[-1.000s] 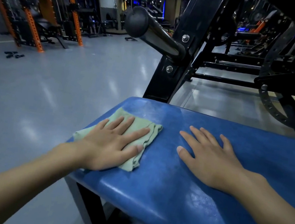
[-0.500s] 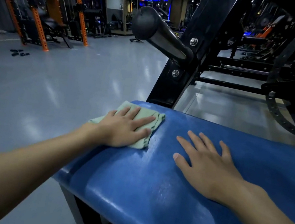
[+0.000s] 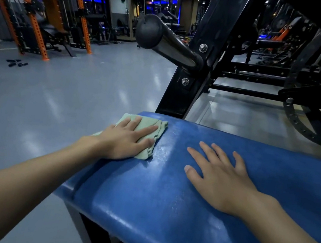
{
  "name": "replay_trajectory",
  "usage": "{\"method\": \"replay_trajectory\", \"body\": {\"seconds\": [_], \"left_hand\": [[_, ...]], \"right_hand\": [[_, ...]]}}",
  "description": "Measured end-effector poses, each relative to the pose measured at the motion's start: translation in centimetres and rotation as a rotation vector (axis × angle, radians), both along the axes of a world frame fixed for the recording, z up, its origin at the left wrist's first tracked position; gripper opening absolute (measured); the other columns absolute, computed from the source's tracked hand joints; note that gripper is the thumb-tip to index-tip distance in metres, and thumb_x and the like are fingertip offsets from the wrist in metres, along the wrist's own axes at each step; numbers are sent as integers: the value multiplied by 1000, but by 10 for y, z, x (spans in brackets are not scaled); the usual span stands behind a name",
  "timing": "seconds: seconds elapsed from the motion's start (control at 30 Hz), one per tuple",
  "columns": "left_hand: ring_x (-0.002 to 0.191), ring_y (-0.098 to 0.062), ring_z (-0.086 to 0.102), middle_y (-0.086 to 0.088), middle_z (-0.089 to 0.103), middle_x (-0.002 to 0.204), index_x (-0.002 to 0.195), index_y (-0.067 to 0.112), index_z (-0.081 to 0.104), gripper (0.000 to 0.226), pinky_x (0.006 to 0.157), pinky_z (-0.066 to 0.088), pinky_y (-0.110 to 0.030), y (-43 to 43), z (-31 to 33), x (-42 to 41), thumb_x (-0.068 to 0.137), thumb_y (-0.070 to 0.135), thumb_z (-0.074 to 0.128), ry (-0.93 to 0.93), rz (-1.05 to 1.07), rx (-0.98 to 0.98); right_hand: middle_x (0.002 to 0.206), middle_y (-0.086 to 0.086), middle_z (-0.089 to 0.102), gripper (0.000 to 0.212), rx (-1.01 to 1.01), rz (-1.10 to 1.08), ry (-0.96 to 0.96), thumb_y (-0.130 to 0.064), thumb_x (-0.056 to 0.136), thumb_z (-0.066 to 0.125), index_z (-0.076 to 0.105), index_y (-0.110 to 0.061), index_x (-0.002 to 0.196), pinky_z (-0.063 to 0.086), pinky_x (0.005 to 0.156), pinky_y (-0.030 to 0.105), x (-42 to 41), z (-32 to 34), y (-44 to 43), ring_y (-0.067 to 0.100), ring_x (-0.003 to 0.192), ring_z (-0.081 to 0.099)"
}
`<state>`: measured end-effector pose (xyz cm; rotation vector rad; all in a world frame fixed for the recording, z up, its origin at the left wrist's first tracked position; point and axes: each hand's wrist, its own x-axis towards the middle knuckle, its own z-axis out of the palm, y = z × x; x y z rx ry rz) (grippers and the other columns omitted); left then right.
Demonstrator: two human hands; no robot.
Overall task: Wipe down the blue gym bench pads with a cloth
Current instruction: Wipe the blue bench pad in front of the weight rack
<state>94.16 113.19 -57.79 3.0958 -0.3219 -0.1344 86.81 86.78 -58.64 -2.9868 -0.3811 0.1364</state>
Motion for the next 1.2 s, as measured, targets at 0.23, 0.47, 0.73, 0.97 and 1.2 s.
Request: {"method": "replay_trajectory", "body": {"seconds": [0.23, 0.47, 0.73, 0.97, 1.2], "left_hand": [[153, -15, -8, 7, -4, 167, 138, 74, -4, 65, 122, 9, -42, 34, 0, -117, 74, 84, -1, -24, -25, -3], [152, -16, -5, 4, 2, 166, 144, 68, -2, 73, 119, 15, -48, 22, 3, -106, 72, 82, -3, -23, 4, 22], [152, -22, -3, 1, 4, 167, 150, 58, 10, 56, 118, 5, -56, -28, 11, -29, 95, 68, 15, -7, -54, 30], [153, -17, -11, 11, -4, 167, 152, 55, 9, 54, 121, -4, -51, 19, 15, -69, 99, 63, 18, -24, -14, -30], [152, -18, -14, 8, -10, 166, 153, 51, 0, 80, 122, 3, -49, 32, 7, -80, 77, 77, -2, -79, -52, 18]], "right_hand": [[165, -10, -11, 61, -1, 8, 3, -60, 98, 10, -1, -42, 155, -9, 118, 56, -3, 0, 1, 13, 151, -15], [165, -9, -10, 61, -5, 14, -10, -60, 99, 11, 0, -41, 156, -8, 118, 56, -3, -1, 1, 14, 151, -14], [162, -10, 12, 57, -15, 14, -11, -60, 97, 18, 18, -43, 151, 2, 118, 52, 3, 8, 2, 16, 150, 4], [137, -9, 51, 61, 395, -18, -7, -64, 92, 44, 34, -35, 145, 23, 112, 41, 77, 36, 58, 19, 134, 43], [124, 0, 58, 66, 279, -16, 71, -55, 80, 70, 52, -16, 130, 42, 100, 38, 112, 39, 106, 24, 121, 54]]}}
